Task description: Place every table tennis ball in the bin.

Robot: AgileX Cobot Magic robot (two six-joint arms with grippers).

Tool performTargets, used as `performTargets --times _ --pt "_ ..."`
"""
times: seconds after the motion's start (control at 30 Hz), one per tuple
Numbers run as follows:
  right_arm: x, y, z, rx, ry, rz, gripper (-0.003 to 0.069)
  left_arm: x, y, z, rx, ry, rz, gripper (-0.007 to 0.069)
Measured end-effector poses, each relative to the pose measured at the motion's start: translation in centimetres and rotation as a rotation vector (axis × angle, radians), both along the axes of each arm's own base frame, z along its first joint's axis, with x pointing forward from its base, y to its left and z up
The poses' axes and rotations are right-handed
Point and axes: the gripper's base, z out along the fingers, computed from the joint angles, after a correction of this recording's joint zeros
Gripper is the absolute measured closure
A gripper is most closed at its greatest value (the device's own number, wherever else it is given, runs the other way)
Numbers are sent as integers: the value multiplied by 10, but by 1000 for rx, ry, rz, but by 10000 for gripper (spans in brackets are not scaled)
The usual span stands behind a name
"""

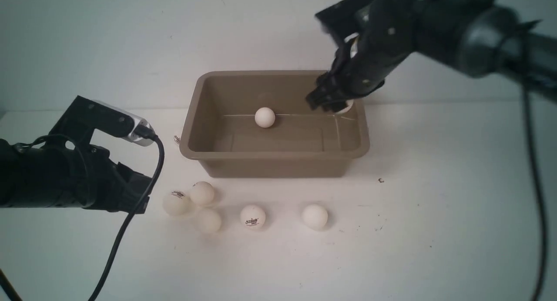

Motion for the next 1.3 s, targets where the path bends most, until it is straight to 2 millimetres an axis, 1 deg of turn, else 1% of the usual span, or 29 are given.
performTargets --times 0.07,0.17,0.2,0.23,0.27,0.33,0.43,0.5,0.6,0.63,0.7,0.77,0.8,0.87,0.93,1.0,1.03,1.07,1.1,1.13,1.23,1.27,1.3 --pt "6 5 -9 9 21 10 296 0 0 -1 -1 5 -1 510" --pt "13 10 -18 22 36 15 269 0 0 -2 -1 7 -1 510" --pt "13 10 -18 22 35 15 269 0 0 -2 -1 7 -1 510" --pt "14 12 -21 23 44 15 233 0 0 -2 -1 7 -1 510" --pt "14 12 -23 21 48 16 220 0 0 -2 -1 7 -1 510" --pt "14 12 -24 16 57 15 188 0 0 -2 -1 7 -1 510" --pt "11 10 -20 0 73 16 169 0 0 -2 -1 7 -1 510" --pt "5 6 -9 -13 89 16 164 0 0 -2 -1 7 -1 510" --pt "-11 -3 26 -21 95 19 166 0 0 -2 -1 7 -1 510" --pt "-15 -5 34 -19 89 21 167 0 0 -2 -1 7 -1 510" --pt "-23 -9 48 -28 95 29 175 0 0 -2 -1 7 -1 510" --pt "-29 -11 57 -29 108 34 190 0 0 -2 -1 7 -1 510" --pt "-30 -11 56 -22 116 36 194 0 0 -2 -1 7 -1 510" --pt "-31 -10 55 -9 133 38 202 0 0 -2 -1 7 -1 510" --pt "-35 -6 49 26 175 53 211 0 0 -2 -1 7 -2 510" --pt "-40 -5 37 41 232 70 225 0 0 -2 -1 8 -3 510" --pt "-41 -4 36 43 239 73 228 0 0 -2 -1 8 -3 510" --pt "-44 -5 28 37 268 79 235 0 0 -2 -1 8 -3 510" --pt "-52 -9 15 14 318 84 250 0 0 -2 -1 8 -3 510" --pt "-53 -9 13 10 326 84 251 0 0 -2 -1 8 -3 510" --pt "-71 -19 -6 -40 403 90 278 0 0 -2 -1 8 -3 510" --pt "-76 -22 -7 -46 411 91 286 0 0 -2 -2 8 -3 510" --pt "-87 -28 -11 -62 442 92 297 0 0 -2 -2 9 -4 510"
